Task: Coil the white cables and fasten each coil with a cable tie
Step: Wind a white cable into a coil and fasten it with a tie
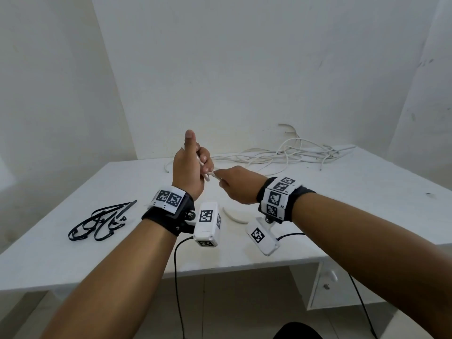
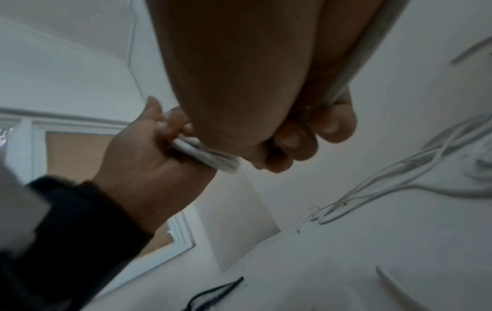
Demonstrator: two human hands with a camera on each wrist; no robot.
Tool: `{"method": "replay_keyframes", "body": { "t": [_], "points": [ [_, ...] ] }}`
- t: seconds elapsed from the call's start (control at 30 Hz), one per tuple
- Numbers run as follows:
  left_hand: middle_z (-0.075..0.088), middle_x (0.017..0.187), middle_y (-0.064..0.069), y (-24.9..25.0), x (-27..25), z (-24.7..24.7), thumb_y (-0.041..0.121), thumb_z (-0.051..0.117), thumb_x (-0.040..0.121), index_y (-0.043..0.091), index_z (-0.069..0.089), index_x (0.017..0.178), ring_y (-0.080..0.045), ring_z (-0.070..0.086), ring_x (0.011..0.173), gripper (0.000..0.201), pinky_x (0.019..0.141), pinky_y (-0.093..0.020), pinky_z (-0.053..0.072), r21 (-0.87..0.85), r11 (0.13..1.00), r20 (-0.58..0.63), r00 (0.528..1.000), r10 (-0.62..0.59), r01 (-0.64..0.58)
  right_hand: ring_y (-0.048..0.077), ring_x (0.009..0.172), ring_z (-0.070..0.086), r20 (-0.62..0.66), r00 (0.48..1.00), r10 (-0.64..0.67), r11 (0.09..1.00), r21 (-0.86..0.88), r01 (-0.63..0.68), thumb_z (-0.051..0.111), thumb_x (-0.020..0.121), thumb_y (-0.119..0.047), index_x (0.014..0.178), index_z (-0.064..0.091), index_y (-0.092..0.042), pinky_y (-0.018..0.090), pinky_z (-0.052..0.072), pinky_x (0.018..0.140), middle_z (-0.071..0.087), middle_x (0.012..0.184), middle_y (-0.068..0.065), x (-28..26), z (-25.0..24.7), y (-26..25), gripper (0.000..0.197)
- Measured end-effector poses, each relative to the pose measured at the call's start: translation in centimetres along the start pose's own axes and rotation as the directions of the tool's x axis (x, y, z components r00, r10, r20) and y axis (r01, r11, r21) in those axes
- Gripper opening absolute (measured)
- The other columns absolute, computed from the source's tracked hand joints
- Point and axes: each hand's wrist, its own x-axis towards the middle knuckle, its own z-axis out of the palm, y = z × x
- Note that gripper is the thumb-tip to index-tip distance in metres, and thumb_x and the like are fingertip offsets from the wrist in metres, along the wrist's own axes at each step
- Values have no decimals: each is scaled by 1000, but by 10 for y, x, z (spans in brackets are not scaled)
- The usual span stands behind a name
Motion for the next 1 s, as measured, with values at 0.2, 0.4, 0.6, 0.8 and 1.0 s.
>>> {"method": "replay_keyframes", "body": {
  "t": [0.2, 0.4, 0.6, 0.8, 1.0],
  "points": [
    [40, 56, -4, -10, 7, -7, 52, 49, 98, 15, 42, 69, -15, 36, 42, 47, 43, -24, 30, 343, 932, -116, 979, 165, -117, 28, 89, 61, 90, 993, -77, 957, -273, 99, 38, 103, -28, 114, 60, -14, 35, 47, 69, 65, 104, 8, -14, -1, -21, 28],
    [56, 62, -4, -31, 8, -29, 41, 58, 94, 6, 54, 77, -17, 52, 56, 39, 52, -24, 39, 824, 556, 106, 993, 42, -112, 17, 85, 59, 110, 961, -252, 945, -184, 269, 51, 96, -25, 110, 69, -22, 32, 49, 71, 69, 101, -1, -22, -21, -31, 23],
    [53, 44, -6, -16, -8, -31, 34, 44, 78, 8, 51, 68, -18, 42, 38, 28, 46, -25, 30, 860, 505, 296, 879, -373, -76, 5, 70, 59, -59, 955, -292, 954, 51, 295, 73, 84, -25, 88, 75, -21, 30, 52, 71, 74, 80, -9, -18, -38, -20, 7],
    [40, 57, -7, -13, -13, -32, 72, 19, 95, 19, 47, 67, -18, 32, 42, 66, 43, -25, 21, 557, 811, 452, 754, -476, 178, 8, 69, 60, -241, 932, -271, 892, 301, 337, 79, 81, -22, 88, 75, -18, 18, 46, 64, 72, 79, -5, -14, -44, -1, 9],
    [29, 50, -2, -8, -16, -38, 43, 64, 79, 12, 41, 73, -14, 22, 41, 39, 40, -20, 22, 532, 846, 600, 695, -395, 22, 7, 76, 61, -377, 893, -246, 802, 437, 406, 78, 82, -15, 83, 76, -14, 21, 43, 68, 67, 83, -9, -13, -32, 4, 2]
  ]
}}
